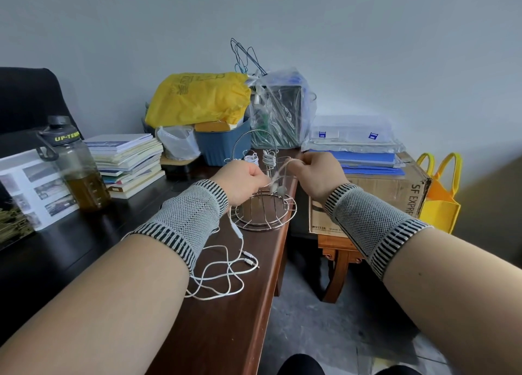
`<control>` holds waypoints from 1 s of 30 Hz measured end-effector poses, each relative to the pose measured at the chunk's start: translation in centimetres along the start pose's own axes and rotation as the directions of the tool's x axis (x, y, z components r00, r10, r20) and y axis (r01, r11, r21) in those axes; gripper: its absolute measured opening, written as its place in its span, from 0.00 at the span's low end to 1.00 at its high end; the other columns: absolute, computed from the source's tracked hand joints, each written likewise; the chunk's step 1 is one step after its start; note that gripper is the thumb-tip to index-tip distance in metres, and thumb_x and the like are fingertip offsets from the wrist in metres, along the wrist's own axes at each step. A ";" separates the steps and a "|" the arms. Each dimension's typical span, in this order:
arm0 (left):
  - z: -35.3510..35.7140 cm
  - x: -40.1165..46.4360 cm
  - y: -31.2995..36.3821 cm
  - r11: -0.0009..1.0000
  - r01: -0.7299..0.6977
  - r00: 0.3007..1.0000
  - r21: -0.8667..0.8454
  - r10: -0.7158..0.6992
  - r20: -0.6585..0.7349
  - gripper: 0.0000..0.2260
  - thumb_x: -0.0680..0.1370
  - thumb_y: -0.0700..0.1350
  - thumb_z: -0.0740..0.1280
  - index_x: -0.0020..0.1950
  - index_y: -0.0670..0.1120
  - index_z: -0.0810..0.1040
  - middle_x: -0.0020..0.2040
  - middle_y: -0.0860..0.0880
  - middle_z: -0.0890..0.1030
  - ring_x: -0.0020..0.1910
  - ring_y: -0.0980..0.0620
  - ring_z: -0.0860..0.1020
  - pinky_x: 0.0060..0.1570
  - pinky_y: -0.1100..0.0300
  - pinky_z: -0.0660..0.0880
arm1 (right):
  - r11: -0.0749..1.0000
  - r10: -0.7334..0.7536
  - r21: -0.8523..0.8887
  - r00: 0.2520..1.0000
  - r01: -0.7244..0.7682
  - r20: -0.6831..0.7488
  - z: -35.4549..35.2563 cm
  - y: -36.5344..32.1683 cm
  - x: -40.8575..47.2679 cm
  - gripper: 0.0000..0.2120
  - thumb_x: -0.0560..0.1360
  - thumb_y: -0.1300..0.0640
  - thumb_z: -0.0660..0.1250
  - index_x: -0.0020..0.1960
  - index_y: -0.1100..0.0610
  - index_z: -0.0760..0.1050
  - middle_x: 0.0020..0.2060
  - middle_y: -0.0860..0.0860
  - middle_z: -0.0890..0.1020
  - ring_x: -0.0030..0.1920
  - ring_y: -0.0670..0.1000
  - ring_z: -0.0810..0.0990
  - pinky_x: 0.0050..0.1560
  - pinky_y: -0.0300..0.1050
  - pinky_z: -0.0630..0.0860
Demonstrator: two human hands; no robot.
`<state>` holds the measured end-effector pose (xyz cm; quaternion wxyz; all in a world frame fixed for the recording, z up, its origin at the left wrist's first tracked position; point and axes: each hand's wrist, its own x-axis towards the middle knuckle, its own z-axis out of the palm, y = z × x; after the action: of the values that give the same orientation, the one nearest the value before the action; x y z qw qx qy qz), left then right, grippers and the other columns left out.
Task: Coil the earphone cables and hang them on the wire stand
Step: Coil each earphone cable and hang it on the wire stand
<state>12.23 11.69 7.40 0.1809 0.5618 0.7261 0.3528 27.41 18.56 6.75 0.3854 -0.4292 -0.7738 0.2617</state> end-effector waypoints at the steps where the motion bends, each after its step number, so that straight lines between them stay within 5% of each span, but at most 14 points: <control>1: -0.1 -0.1 0.0 0.999 0.010 1.000 -0.039 -0.010 0.010 0.11 0.78 0.45 0.68 0.35 0.46 0.75 0.25 0.54 0.68 0.23 0.55 0.63 0.25 0.64 0.59 | 1.000 0.015 0.007 1.000 -0.015 0.012 0.1 -0.1 0.0 0.19 0.76 0.48 0.64 0.43 0.65 0.80 0.23 0.49 0.69 0.26 0.49 0.67 0.32 0.42 0.66; 4: -0.4 -0.5 0.0 0.977 0.064 0.996 -0.204 -0.049 0.080 0.09 0.79 0.44 0.67 0.39 0.43 0.78 0.22 0.55 0.63 0.22 0.56 0.57 0.21 0.65 0.53 | 0.996 0.061 0.058 0.997 -0.064 0.054 0.0 -0.2 -0.1 0.27 0.76 0.41 0.63 0.39 0.66 0.79 0.21 0.49 0.65 0.25 0.49 0.64 0.33 0.42 0.64; 8: -0.4 -0.9 0.5 0.958 0.068 0.990 -0.277 -0.030 0.139 0.10 0.79 0.47 0.66 0.42 0.43 0.79 0.24 0.55 0.61 0.21 0.59 0.56 0.20 0.67 0.52 | 0.960 0.118 0.236 0.982 -0.150 0.145 0.6 -0.5 0.0 0.27 0.76 0.39 0.60 0.30 0.59 0.73 0.22 0.50 0.72 0.24 0.49 0.68 0.35 0.45 0.67; 12: -0.3 -0.8 0.6 0.932 0.085 0.990 -0.353 -0.038 0.138 0.11 0.80 0.41 0.64 0.37 0.44 0.75 0.25 0.53 0.64 0.21 0.59 0.58 0.21 0.67 0.53 | 0.986 0.013 0.154 0.958 -0.059 0.286 1.0 -0.2 0.1 0.12 0.75 0.55 0.65 0.36 0.60 0.78 0.28 0.53 0.74 0.29 0.50 0.69 0.32 0.44 0.67; 14: -0.1 -0.8 0.5 0.927 0.097 0.991 -0.361 -0.055 0.124 0.11 0.80 0.40 0.64 0.37 0.43 0.74 0.26 0.52 0.67 0.22 0.59 0.61 0.21 0.67 0.56 | 0.966 0.000 0.245 0.952 -0.080 0.307 1.1 0.0 0.2 0.07 0.69 0.61 0.66 0.33 0.57 0.76 0.27 0.53 0.73 0.28 0.50 0.68 0.31 0.43 0.66; 17: 0.3 -0.8 0.2 0.936 0.119 0.991 -0.330 -0.090 0.104 0.11 0.81 0.41 0.63 0.39 0.42 0.74 0.28 0.50 0.70 0.21 0.59 0.65 0.19 0.68 0.60 | 0.930 0.022 0.340 0.946 -0.138 0.323 1.1 0.0 0.3 0.08 0.62 0.57 0.66 0.25 0.54 0.72 0.25 0.53 0.70 0.26 0.50 0.65 0.30 0.43 0.64; 22: 0.7 -0.8 0.1 0.959 0.116 0.987 -0.260 -0.081 0.140 0.12 0.80 0.42 0.64 0.37 0.44 0.75 0.28 0.51 0.71 0.22 0.59 0.66 0.21 0.68 0.61 | 0.930 0.011 0.354 0.971 -0.098 0.240 1.3 0.5 0.6 0.14 0.69 0.55 0.72 0.26 0.56 0.77 0.27 0.56 0.73 0.30 0.53 0.68 0.35 0.47 0.67; 26: 1.0 -1.1 0.0 0.986 0.080 0.986 -0.146 -0.057 0.157 0.14 0.81 0.43 0.62 0.35 0.45 0.73 0.29 0.51 0.71 0.25 0.57 0.66 0.24 0.65 0.61 | 0.760 0.086 0.628 0.983 -0.169 0.161 1.1 0.4 0.6 0.13 0.74 0.57 0.71 0.32 0.59 0.76 0.22 0.51 0.70 0.27 0.51 0.67 0.35 0.48 0.66; 30: 1.0 -0.8 -0.3 0.999 0.048 0.987 -0.023 -0.044 0.152 0.13 0.80 0.45 0.62 0.37 0.43 0.73 0.32 0.48 0.70 0.26 0.54 0.65 0.23 0.65 0.61 | 0.507 0.115 0.797 0.942 -0.328 0.315 0.2 0.1 0.4 0.15 0.78 0.56 0.65 0.33 0.56 0.71 0.21 0.48 0.67 0.27 0.49 0.66 0.35 0.43 0.65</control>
<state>12.93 11.17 6.35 0.2513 0.5678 0.7180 0.3145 27.12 18.96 6.71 0.4179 -0.2551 -0.5284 0.6936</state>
